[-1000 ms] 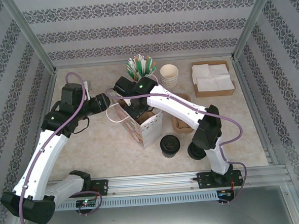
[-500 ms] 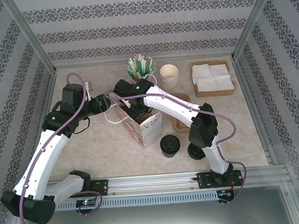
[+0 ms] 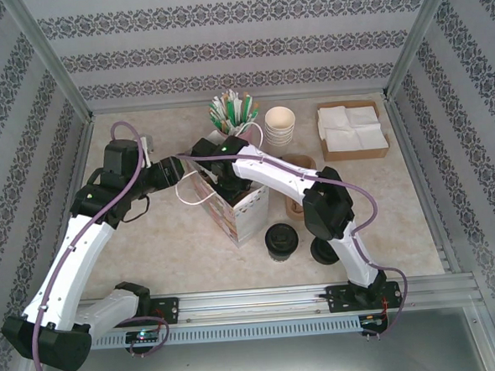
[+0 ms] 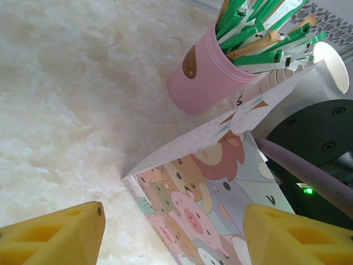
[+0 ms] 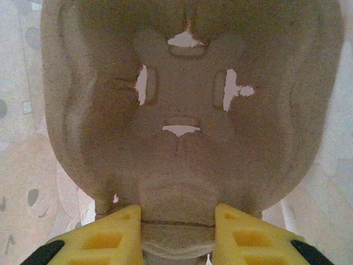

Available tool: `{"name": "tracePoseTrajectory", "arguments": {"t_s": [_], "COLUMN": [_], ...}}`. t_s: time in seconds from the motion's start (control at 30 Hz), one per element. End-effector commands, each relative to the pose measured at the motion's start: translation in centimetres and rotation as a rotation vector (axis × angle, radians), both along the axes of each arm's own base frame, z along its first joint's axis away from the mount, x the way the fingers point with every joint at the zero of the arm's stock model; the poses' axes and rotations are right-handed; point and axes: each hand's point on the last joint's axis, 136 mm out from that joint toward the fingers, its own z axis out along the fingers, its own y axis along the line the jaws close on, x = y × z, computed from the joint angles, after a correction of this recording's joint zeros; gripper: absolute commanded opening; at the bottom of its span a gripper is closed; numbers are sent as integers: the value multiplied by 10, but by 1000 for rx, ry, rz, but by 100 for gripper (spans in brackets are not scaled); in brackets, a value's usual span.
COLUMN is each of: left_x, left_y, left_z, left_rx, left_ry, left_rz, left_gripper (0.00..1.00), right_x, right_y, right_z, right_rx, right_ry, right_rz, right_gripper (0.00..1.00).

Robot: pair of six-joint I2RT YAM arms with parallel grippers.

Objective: Pack the takeout coffee

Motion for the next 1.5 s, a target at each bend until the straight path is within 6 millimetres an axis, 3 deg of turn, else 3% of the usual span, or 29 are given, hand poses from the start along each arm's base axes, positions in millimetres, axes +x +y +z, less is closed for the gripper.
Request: {"name": "tracePoseTrajectory", "arguments": {"t_s": [0.0, 0.5, 0.8, 0.9, 1.27, 1.47], "left_x": [1, 0, -1, -2, -7, -12], "left_y": [-6, -7, -6, -7, -5, -2], "left_z": [5, 5, 7, 9, 23, 29], "left_rx": [-23, -32, -37, -44, -74, -91], "left_ry": [-25, -28, -37, -48, -92, -113], "left_rz": [-15, -12, -7, -12, 4, 18], "left_gripper": [68, 66, 66, 65, 65, 66], "right_x": [-1, -6, -6, -5, 11, 14], "right_y": [0, -10, -14, -11, 2, 4], "right_z": [-23, -71, -77, -65, 10, 37], "right_rx": [-13, -60, -78, -47, 88, 120], "right_ry": [39, 78, 63, 49, -72, -109], "right_rz": [-20, -71, -73, -71, -105, -115], "right_gripper": [31, 33, 37, 40, 56, 64]}}
